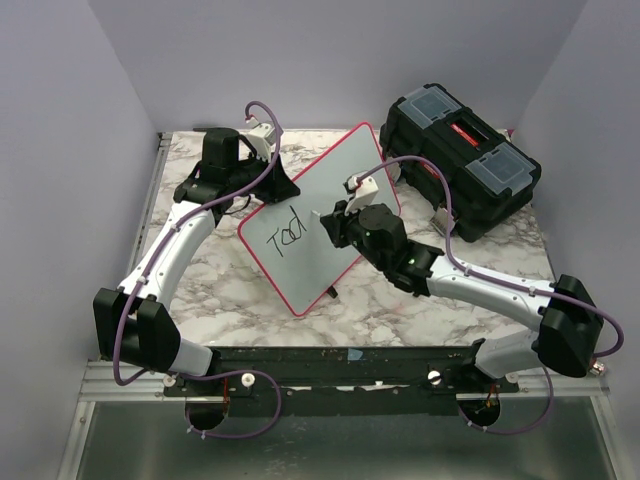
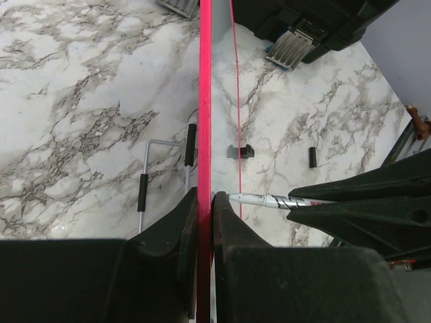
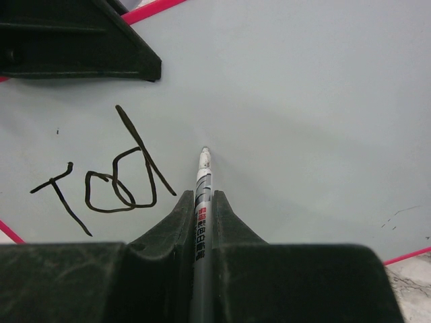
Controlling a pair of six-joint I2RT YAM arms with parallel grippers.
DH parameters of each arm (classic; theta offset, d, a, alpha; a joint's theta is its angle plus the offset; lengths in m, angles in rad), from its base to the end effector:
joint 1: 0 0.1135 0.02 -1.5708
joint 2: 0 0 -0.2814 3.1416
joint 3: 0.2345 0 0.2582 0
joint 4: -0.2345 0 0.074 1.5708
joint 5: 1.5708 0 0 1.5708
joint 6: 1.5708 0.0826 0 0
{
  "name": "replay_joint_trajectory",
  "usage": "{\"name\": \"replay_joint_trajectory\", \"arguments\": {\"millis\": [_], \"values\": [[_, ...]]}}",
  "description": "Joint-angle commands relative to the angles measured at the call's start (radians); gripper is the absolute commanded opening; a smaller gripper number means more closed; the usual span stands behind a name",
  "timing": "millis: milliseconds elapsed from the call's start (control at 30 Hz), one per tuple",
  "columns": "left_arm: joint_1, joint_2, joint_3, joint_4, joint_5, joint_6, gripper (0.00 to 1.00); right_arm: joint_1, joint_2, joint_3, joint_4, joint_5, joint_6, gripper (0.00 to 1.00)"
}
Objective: Write a sentence on the whiteboard
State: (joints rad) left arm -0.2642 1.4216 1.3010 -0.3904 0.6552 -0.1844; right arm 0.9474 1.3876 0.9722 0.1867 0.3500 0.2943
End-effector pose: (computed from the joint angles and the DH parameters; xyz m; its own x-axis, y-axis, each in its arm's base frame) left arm 0.3309 -0.1416 0.3529 -0.5961 0.0107 -0.8028 0.6213 0.6394 -0.4529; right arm 0.2392 0.2842 0.3094 -0.2913 0.0616 -0.9546 -0.5049 0.8377 0.2081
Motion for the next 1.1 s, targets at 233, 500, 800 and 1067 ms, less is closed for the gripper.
{"name": "replay_joint_trajectory", "arguments": {"millis": [233,500,800,1067], "values": [[-0.026,0.008,-0.02,0.015,-0.014,0.066,0.0,-0.006,0.017,0.021,0.027,-0.127,-0.043,0.01],[-0.028,0.007,-0.02,0.014,-0.015,0.068,0.0,-0.007,0.007,-0.013,0.028,-0.195,-0.037,0.01],[-0.029,0.005,-0.019,0.013,-0.015,0.068,0.0,-0.006,-0.002,-0.052,0.003,-0.176,-0.023,0.01],[-0.03,0.006,-0.017,0.013,-0.014,0.067,0.0,-0.007,-0.022,-0.071,-0.025,-0.117,-0.018,0.01]]}}
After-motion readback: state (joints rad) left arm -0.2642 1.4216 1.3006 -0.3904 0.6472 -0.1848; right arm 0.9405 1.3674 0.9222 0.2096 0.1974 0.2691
